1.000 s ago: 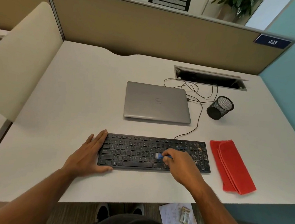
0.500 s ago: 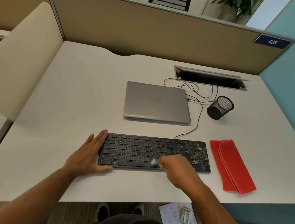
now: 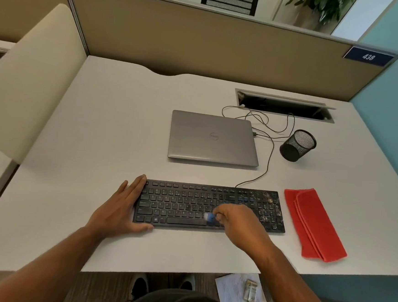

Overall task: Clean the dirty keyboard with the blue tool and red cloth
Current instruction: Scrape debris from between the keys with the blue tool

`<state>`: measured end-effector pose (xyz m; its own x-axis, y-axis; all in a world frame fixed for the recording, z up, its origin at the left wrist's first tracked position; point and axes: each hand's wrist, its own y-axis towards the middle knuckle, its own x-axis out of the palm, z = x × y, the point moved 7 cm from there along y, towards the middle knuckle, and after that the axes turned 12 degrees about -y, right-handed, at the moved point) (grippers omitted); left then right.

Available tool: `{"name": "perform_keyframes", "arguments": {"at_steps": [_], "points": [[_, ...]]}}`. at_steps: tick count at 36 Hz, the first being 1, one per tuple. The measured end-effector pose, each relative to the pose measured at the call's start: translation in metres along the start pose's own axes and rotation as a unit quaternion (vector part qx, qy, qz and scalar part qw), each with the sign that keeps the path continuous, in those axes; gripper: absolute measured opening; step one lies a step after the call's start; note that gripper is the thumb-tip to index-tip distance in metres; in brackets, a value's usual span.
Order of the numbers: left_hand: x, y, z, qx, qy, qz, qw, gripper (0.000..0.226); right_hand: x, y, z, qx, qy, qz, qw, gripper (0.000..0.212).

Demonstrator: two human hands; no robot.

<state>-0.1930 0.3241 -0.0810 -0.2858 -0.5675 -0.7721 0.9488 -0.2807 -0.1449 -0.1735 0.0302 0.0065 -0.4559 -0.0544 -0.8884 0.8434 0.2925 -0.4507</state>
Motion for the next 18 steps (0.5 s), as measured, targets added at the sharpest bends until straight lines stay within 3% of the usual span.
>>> {"name": "perform_keyframes", "arguments": {"at_steps": [3,7,14,18], "points": [[0.000,0.000,0.001,0.001,0.000,0.002,1.000,0.137,-0.003,0.007,0.002,0.011,0.028,0.035,0.999,0.028],[0.000,0.000,-0.002,-0.003,0.002,0.002,1.000,0.137,0.003,0.008,-0.004,-0.005,-0.012,-0.026,1.000,0.032],[-0.001,0.000,0.000,0.000,0.002,0.004,1.000,0.137,-0.011,0.012,-0.024,-0.034,0.037,0.059,0.997,0.024],[0.000,0.000,0.000,0.003,0.003,0.005,1.000,0.138,-0.008,0.021,-0.050,-0.061,0.060,0.061,0.994,0.026]]}}
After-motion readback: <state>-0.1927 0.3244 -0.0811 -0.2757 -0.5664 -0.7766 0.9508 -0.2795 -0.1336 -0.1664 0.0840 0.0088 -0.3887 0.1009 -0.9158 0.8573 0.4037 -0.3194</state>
